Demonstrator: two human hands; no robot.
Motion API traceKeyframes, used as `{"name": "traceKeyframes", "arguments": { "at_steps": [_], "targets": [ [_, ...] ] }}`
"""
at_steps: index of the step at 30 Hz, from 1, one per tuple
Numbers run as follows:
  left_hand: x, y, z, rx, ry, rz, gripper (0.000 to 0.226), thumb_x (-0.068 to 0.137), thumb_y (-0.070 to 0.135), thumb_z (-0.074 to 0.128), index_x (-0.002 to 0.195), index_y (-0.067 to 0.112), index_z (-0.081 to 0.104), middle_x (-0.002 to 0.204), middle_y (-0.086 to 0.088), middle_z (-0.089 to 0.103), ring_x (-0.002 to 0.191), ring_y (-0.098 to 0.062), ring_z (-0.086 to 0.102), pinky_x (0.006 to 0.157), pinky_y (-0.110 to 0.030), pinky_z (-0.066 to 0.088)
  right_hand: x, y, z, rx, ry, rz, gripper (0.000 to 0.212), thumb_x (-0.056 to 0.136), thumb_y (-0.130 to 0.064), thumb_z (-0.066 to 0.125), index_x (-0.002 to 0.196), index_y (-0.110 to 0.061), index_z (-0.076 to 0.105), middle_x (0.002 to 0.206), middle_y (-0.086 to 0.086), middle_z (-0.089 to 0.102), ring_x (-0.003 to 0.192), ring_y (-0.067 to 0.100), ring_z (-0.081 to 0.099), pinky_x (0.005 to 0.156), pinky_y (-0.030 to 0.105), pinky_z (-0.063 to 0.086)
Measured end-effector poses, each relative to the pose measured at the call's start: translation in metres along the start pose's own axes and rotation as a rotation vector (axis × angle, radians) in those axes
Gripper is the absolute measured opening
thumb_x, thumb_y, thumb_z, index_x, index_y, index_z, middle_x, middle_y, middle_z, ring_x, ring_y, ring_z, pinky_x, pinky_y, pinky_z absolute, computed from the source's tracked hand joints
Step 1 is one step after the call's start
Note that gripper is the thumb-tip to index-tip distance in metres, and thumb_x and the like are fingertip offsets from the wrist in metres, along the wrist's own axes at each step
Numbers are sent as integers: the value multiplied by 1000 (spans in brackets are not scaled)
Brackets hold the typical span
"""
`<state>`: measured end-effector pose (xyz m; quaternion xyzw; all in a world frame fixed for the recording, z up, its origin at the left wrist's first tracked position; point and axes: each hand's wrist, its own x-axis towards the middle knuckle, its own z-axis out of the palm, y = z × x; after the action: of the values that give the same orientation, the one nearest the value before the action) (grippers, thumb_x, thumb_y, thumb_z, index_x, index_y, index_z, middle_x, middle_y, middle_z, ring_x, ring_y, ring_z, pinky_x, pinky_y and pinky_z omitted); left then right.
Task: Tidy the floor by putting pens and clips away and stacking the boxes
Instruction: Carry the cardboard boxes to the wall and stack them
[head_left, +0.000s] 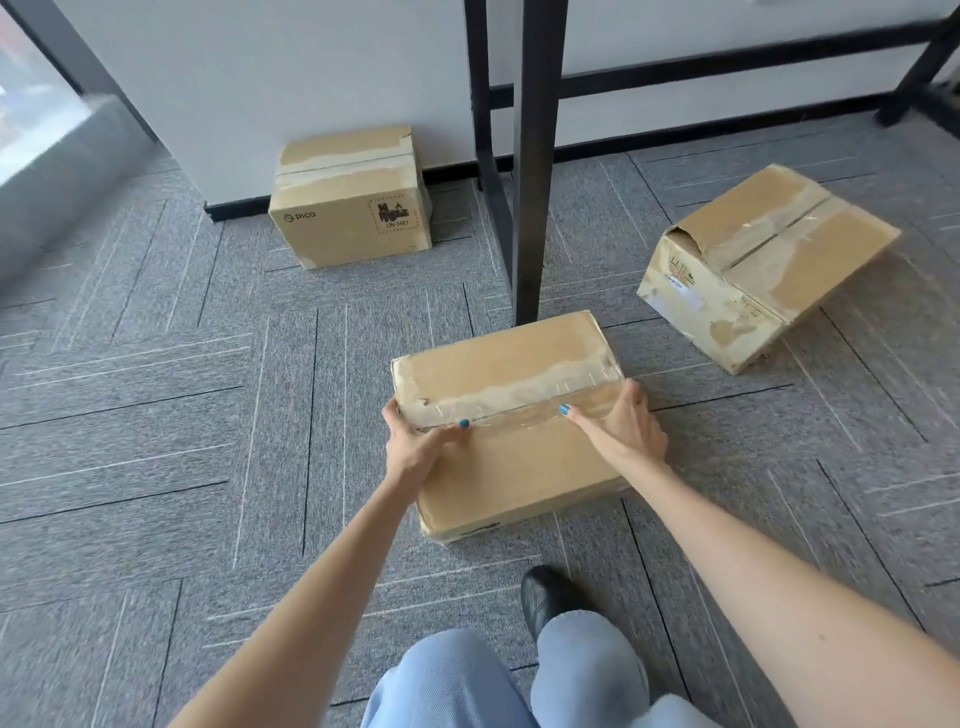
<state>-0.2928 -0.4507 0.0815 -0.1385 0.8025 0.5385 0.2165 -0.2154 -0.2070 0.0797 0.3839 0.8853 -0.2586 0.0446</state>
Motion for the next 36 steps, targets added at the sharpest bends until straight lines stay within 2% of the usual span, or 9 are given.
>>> {"name": "traceKeyframes", "arguments": {
  "at_steps": [3, 7, 10, 13, 17, 23, 27, 30, 36],
  "targets": [
    [3, 13, -18, 11, 42, 36, 107, 61, 31, 88, 141, 27, 17, 127, -8, 53, 105, -32, 59, 98, -53, 46, -1, -20, -4, 16, 4, -49, 103, 69, -75, 62, 141, -10, 25, 138, 13, 46, 107, 34, 60, 84, 45, 54],
    [5, 38, -50, -6, 114, 83, 108, 53, 37, 87, 137, 25, 20, 117, -3, 53, 104, -29, 58, 97, -50, 47, 0, -60, -13, 31, 29, -134, 97, 71, -72, 63, 138, -9, 30, 137, 13, 48, 110, 34, 59, 86, 40, 51],
    [10, 63, -75, 44, 183, 101, 96, 60, 38, 86, 131, 21, 23, 117, -9, 50, 103, -31, 56, 97, -49, 46, 4, -94, -23, 9, 32, -168, 89, 73, -70, 62, 132, -8, 36, 131, 13, 54, 109, 32, 60, 81, 36, 45],
    [18, 87, -99, 124, 221, 100, 90, 64, 37, 86, 128, 20, 24, 116, -13, 53, 102, -33, 58, 95, -48, 47, 5, -117, -24, -17, -5, -178, 92, 73, -72, 61, 130, -4, 37, 121, 16, 61, 104, 32, 63, 77, 35, 48],
    [28, 105, -131, 174, 274, 114, 88, 63, 38, 84, 126, 24, 24, 120, -16, 55, 104, -36, 57, 96, -52, 46, 2, -148, -18, 9, -32, -219, 93, 74, -70, 61, 132, -1, 36, 123, 17, 60, 107, 33, 62, 71, 32, 42],
    [40, 119, -168, 34, 339, 192, 86, 63, 35, 86, 124, 27, 25, 117, -8, 57, 105, -32, 58, 95, -44, 46, 18, -213, -31, 15, 34, -352, 88, 75, -70, 61, 127, -3, 38, 115, 14, 62, 96, 31, 64, 66, 29, 39],
    [59, 146, -184, -52, 343, 244, 90, 59, 33, 86, 126, 27, 25, 121, -5, 56, 105, -29, 59, 96, -47, 46, 42, -255, -46, 35, 77, -416, 80, 75, -67, 63, 121, -5, 41, 113, 13, 62, 93, 31, 63, 64, 28, 36],
    [80, 180, -197, -73, 347, 277, 83, 67, 21, 84, 126, 28, 26, 126, -6, 55, 106, -29, 59, 99, -51, 45, 66, -295, -65, 45, 93, -451, 80, 76, -65, 63, 123, -5, 42, 114, 12, 62, 94, 30, 63, 64, 28, 35],
    [107, 278, -234, -131, 335, 306, 92, 58, 29, 84, 129, 29, 26, 137, -6, 50, 110, -28, 58, 100, -47, 43, 111, -386, -123, 73, 115, -509, 89, 76, -66, 63, 133, -1, 38, 123, 16, 59, 104, 31, 62, 69, 28, 36]
  ]
}}
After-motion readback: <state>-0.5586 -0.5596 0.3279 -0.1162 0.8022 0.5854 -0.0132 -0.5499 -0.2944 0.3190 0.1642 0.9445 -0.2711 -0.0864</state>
